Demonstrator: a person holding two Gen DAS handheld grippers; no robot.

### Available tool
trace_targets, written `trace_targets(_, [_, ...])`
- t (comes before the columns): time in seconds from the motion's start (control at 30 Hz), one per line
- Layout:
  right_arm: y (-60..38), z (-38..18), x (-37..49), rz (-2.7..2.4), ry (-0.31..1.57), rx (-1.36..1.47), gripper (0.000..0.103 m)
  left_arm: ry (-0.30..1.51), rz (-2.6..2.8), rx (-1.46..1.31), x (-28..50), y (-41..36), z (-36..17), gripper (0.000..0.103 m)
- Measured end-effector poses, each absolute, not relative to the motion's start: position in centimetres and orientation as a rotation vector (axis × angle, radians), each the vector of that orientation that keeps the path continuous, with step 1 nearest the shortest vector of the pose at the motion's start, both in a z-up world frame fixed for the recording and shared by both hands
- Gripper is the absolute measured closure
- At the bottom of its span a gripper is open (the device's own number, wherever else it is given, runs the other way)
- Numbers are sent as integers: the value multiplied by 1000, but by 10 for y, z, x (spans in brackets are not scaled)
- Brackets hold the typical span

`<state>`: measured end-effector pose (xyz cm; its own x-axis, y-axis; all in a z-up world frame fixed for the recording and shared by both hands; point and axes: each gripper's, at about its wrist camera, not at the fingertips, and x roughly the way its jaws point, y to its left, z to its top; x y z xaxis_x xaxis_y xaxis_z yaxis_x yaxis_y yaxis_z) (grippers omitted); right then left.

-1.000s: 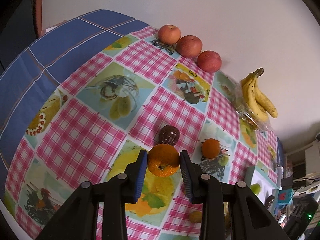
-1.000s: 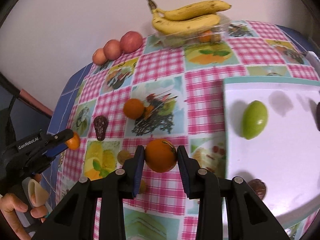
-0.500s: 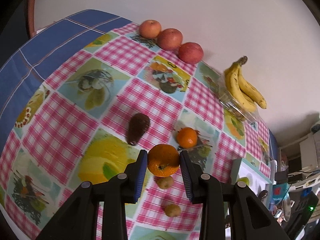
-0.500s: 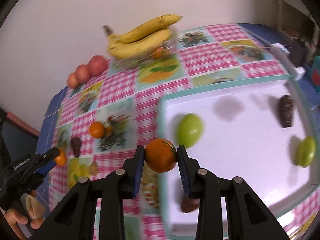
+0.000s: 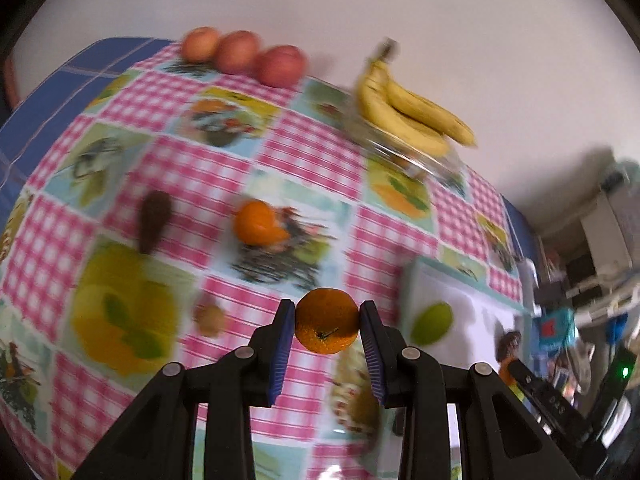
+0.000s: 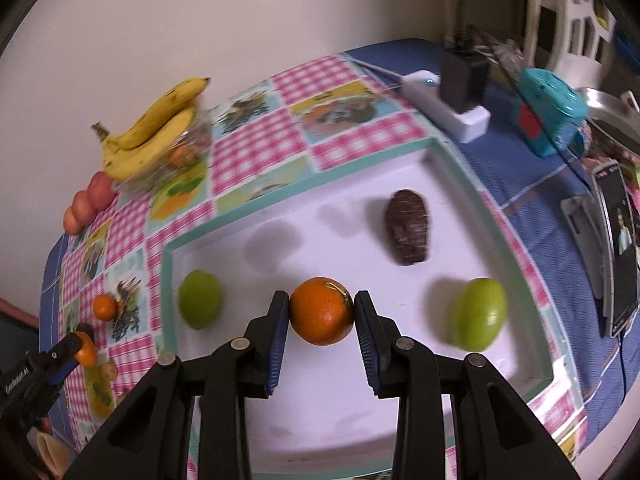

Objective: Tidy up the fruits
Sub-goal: 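Carry both held oranges over the white tray with both tools, then open the right tool to drop its orange while the left tool releases its orange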

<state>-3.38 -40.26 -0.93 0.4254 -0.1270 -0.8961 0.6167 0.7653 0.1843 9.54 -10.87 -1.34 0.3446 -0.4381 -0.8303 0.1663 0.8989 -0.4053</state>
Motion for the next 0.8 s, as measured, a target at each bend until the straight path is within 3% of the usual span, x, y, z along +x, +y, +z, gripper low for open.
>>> trace_targets(0.33, [-426,-6,-49,-523,1019,555,68,1166,-587,-83,57,-202,-20,68])
trace_targets(0.8, [-438,-30,-46,-525,1066,575,68,1230,-596,-24,53,-229,-54,68])
